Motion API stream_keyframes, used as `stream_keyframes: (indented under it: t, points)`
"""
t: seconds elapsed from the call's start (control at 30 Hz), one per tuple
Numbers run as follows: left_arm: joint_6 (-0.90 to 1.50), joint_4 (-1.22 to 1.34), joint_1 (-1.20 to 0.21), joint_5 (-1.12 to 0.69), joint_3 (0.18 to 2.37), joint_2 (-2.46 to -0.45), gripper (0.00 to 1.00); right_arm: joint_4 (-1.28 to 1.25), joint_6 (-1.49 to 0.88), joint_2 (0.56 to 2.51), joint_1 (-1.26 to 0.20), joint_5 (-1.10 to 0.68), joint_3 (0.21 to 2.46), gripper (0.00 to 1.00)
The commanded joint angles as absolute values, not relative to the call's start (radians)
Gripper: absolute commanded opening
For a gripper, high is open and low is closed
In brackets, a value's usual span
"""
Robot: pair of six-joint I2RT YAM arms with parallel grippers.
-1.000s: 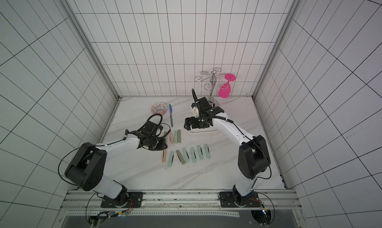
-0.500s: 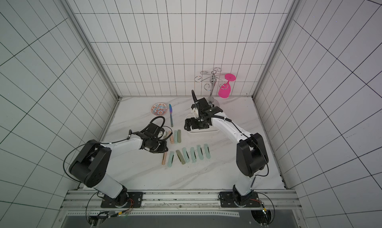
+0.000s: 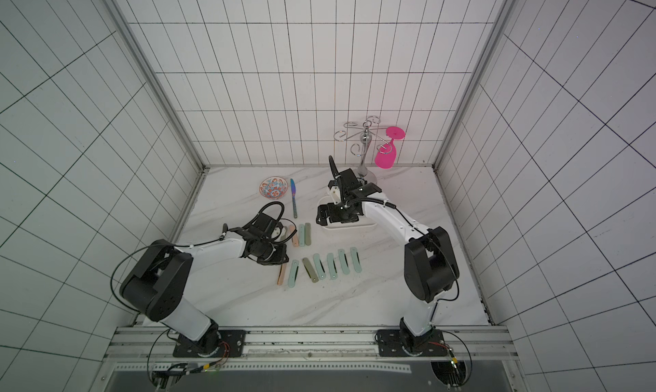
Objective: Take the fruit knife out of the storage box
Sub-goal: Place the fruit knife at the center of the board.
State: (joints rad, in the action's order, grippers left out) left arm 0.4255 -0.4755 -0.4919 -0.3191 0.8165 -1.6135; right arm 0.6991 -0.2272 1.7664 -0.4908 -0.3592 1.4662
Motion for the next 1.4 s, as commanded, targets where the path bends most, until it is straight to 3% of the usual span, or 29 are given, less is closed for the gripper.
stream_keyframes:
  t: [0.0, 0.27, 0.67, 0.97, 1.37]
  points:
    - [0.422, -0.494, -0.497, -0.293, 0.804, -1.639, 0.00, 0.723, -0.215, 1.780, -0.485, -0.376, 1.500, 0.98]
    - [0.421, -0.507, -0.497, -0.280, 0.811, -1.646, 0.08, 0.724, -0.216, 1.781, -0.485, -0.376, 1.500, 0.99]
    - [0.431, -0.535, -0.497, -0.229, 0.817, -1.622, 0.31, 0.724, -0.216, 1.788, -0.485, -0.379, 1.506, 0.98]
    - [0.437, -0.562, -0.497, -0.193, 0.838, -1.596, 0.35, 0.723, -0.215, 1.799, -0.480, -0.337, 1.518, 0.98]
    - [0.433, -0.563, -0.475, -0.150, 0.934, -1.453, 0.45, 0.778, -0.249, 1.955, -0.367, -0.136, 1.582, 0.99]
